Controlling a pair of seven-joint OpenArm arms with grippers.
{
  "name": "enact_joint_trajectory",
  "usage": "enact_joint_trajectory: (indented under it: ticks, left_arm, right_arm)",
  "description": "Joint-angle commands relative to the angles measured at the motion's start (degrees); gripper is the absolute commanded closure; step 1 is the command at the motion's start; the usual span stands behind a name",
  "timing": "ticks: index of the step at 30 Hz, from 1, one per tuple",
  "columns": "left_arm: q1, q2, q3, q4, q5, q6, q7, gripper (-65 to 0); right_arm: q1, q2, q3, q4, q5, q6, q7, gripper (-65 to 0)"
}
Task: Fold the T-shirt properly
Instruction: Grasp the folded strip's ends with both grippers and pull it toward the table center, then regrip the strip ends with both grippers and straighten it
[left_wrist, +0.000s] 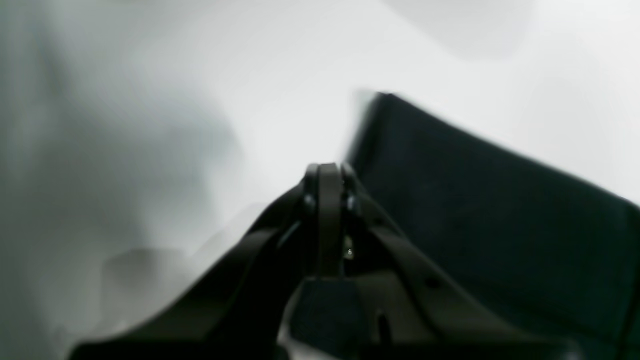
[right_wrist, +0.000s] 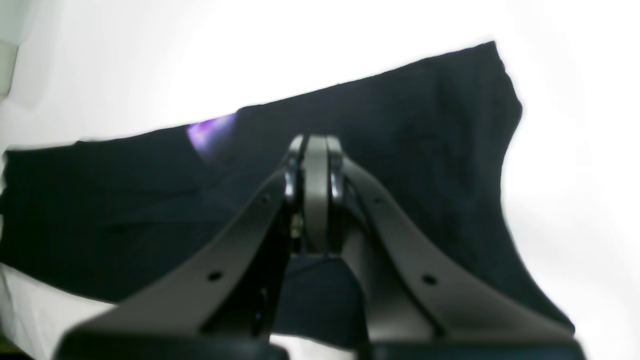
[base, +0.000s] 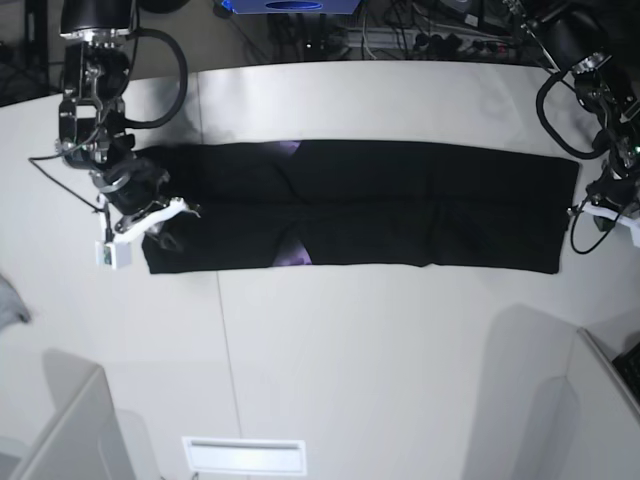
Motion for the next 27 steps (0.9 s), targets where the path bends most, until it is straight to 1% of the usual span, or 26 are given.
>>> enact_joint_trajectory:
  ticks: [1,3,5,9,11,13,14,17,19,20,21,22,24,27]
  left_arm:
    - [0.49,-1.36,-1.00,1.93,-2.82,-1.29,-1.19,0.0]
    - [2.86,-1.97,-2.32,3.16,-6.42,-3.84,-1.19,0.0]
    - [5.41,-4.00,-2.76,3.51,-9.41,-5.60,-1.19,0.0]
    - [7.96,-4.87,-3.37,3.51,-11.43,-6.12,-1.63,0.0]
    - [7.96,-4.43,-6.19,3.51,-11.61,-6.12,-1.63,0.0]
    - [7.61,-4.35,-9.00,3.51,-11.61,-6.12,-1.63,0.0]
    - [7.52,-4.35,-9.70,3.51,-11.61,-6.12,-1.63,-2.5]
    - [7.17,-4.35,-9.88,3.51,-11.70,-6.12,-1.63,-32.3]
    - [6.03,-4.35,-9.79,3.25,-11.70,-6.21,-1.63,-48.9]
    - [5.41,-4.35,-9.70,2.46,-11.70,-6.91,-1.63,-55.8]
    - [4.97,-4.35,-9.70,1.05,-11.70,-8.06,-1.63,-60.7]
    - [3.92,-4.35,-9.09,-0.44,-11.70,-9.11,-1.63,-63.4]
    - [1.81,-4.52,-7.50,-4.84,-11.52,-11.05,-1.63,-64.5]
    - [-0.74,-4.70,-5.04,-10.82,-11.26,-11.40,-1.63,-64.5]
  right_arm:
    - [-0.25,0.49,0.22,2.18,0.61,0.46,1.11,0.0]
    - [-1.30,0.49,0.22,3.15,0.70,0.46,1.11,0.0]
    - [-2.09,0.49,0.13,3.24,0.70,0.46,1.11,0.0]
    - [-3.59,0.49,-0.22,3.24,0.70,0.46,1.11,0.0]
    - [-3.67,0.22,-0.31,3.24,0.70,0.46,1.11,0.0]
    - [-4.38,-1.10,-0.14,3.24,0.52,0.46,1.11,0.0]
    - [-4.64,-1.45,0.04,3.24,0.52,0.46,1.11,0.0]
    - [-4.82,-1.45,-0.31,3.24,0.34,0.55,1.11,0.0]
    - [-4.90,-1.45,-0.31,3.24,0.34,0.55,0.94,0.0]
    - [-4.90,-1.45,-0.31,3.24,0.34,0.55,0.85,0.0]
    - [-4.90,-1.54,-0.40,3.24,0.34,0.55,0.85,0.0]
    - [-4.99,-1.54,-0.40,3.24,0.43,0.55,0.85,0.0]
    - [-4.99,-1.54,-0.40,3.24,0.43,0.55,0.76,0.0]
    - [-4.99,-1.54,-0.40,3.24,0.61,0.55,0.67,0.0]
